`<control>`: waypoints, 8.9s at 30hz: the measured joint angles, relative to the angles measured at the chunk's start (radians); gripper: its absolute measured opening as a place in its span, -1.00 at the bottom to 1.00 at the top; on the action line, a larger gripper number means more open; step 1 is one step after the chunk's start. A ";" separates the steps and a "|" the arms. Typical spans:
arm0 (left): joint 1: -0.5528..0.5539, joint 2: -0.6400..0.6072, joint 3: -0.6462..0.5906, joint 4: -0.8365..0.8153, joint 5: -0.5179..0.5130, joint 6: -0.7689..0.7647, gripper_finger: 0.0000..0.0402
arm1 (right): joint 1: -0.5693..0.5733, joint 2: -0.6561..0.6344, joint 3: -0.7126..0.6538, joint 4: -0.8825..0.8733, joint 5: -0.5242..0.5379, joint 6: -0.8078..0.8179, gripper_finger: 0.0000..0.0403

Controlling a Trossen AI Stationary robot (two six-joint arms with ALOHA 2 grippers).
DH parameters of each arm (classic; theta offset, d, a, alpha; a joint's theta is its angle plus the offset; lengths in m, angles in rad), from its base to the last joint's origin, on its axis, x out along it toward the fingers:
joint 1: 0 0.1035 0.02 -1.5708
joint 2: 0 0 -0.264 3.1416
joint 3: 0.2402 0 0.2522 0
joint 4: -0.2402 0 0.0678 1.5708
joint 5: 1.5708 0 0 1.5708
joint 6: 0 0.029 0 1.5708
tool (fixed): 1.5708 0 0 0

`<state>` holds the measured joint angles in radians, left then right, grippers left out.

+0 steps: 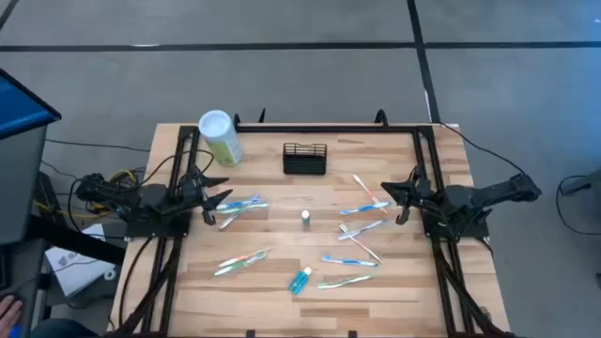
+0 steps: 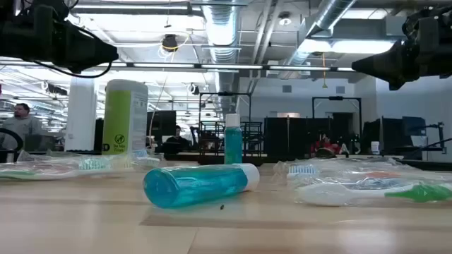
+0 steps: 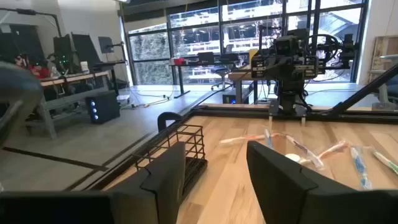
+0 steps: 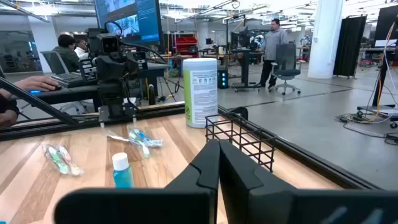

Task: Pick & Place toothbrushing station

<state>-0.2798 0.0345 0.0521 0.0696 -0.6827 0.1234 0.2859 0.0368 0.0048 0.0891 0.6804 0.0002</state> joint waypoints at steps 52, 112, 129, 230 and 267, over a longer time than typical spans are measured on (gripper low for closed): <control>0.133 0.685 0.182 -0.002 0.130 -0.264 -0.36 | 0.000 0.000 0.000 0.000 0.000 0.000 -0.99; 0.430 1.135 0.342 -0.314 0.492 -0.286 -0.20 | 0.000 0.000 0.000 0.000 0.000 0.000 -0.99; 0.430 1.223 0.341 -0.296 0.469 -0.286 -0.34 | 0.000 0.000 0.000 -0.002 0.000 0.001 -0.99; 0.679 1.784 0.644 1.386 0.253 -0.077 -0.93 | -0.001 0.000 0.000 0.001 0.001 -0.008 -0.99; 0.687 1.927 0.648 1.369 0.238 -0.102 -0.92 | -0.001 0.000 0.000 0.001 0.000 -0.008 -0.99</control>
<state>0.4072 1.9613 0.6998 1.4386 -0.4450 0.0216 0.2852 0.0364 0.0050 0.0902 0.6807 -0.0078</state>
